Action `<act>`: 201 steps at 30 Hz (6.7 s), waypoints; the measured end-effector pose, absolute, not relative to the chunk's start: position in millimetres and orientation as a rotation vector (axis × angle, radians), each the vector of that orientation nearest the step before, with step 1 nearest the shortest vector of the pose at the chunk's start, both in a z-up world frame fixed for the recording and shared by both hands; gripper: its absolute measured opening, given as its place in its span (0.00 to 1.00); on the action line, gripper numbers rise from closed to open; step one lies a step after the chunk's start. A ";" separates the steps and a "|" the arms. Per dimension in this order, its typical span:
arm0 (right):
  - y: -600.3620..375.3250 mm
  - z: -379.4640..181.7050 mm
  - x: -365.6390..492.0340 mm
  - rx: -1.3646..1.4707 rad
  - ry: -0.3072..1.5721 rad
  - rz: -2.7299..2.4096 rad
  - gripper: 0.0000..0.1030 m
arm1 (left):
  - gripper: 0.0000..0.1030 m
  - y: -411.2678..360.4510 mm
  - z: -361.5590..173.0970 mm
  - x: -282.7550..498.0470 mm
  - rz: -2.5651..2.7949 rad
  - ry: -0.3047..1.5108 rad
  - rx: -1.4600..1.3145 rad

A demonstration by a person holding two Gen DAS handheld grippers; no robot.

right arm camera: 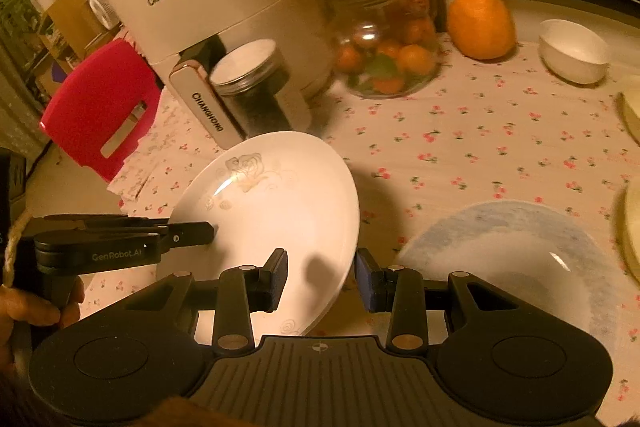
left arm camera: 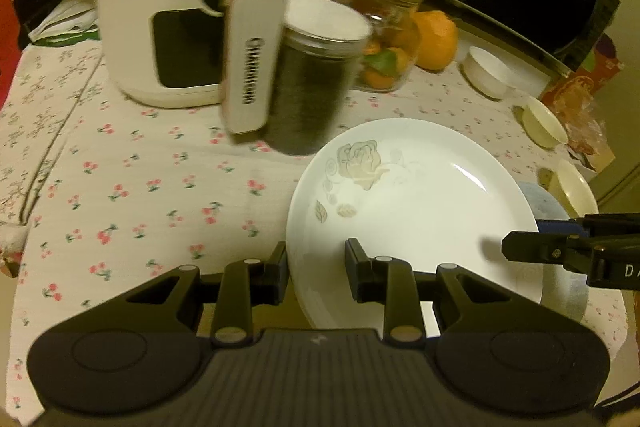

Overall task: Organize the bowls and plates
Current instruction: 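Lift the white plate with both tools and carry it over the blue-patterned plates, then lower the white plate with both tools onto the blue-patterned plate stack, then open both tools and release the white plate on the stack, then move both tools toward the white bowl beside the microwave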

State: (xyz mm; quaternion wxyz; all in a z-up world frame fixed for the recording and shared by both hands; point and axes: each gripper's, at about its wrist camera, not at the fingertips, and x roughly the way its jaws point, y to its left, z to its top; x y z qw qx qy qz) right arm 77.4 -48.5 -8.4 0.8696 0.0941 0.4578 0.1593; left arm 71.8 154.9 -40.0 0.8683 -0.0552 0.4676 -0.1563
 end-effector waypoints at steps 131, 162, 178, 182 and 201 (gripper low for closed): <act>-160.4 -30.3 22.3 -0.072 1.037 0.113 0.37 | 0.36 -26.4 -61.2 36.9 -0.492 0.872 0.325; -234.1 -5.0 38.7 0.358 0.970 0.032 0.94 | 1.00 -25.7 -32.5 62.7 -0.430 0.880 0.300; -271.8 29.5 107.4 0.313 0.872 0.010 0.95 | 1.00 -48.7 0.9 134.6 -0.425 0.935 0.070; -286.5 35.0 134.1 0.329 0.839 0.011 0.95 | 1.00 -62.1 4.8 160.7 -0.417 0.944 0.016; -345.4 -8.9 270.9 0.499 0.788 -0.042 0.92 | 0.69 -134.6 -21.6 264.1 -0.470 0.846 -0.129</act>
